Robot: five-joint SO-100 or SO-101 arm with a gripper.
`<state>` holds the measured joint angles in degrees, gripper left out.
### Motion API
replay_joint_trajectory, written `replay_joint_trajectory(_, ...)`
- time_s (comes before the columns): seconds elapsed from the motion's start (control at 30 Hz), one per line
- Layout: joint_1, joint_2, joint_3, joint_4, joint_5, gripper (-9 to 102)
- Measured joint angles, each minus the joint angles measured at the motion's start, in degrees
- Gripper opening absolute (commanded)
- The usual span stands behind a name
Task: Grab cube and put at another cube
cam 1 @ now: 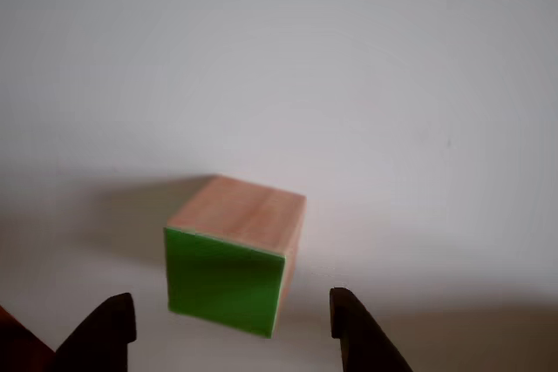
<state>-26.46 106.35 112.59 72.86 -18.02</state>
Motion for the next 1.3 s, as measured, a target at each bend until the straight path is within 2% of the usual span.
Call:
replay_joint_trajectory(0.4,-4.4,-7.0,-4.0,1.2,5.4,40)
replay_joint_trajectory(1.03,-5.1,-26.4,-15.2,-1.2,8.8,38)
replay_joint_trajectory(1.13,-5.1,-29.3,-16.0,-2.2,9.1,35)
replay_joint_trajectory(1.3,-5.1,-30.6,-17.2,-2.5,9.1,13)
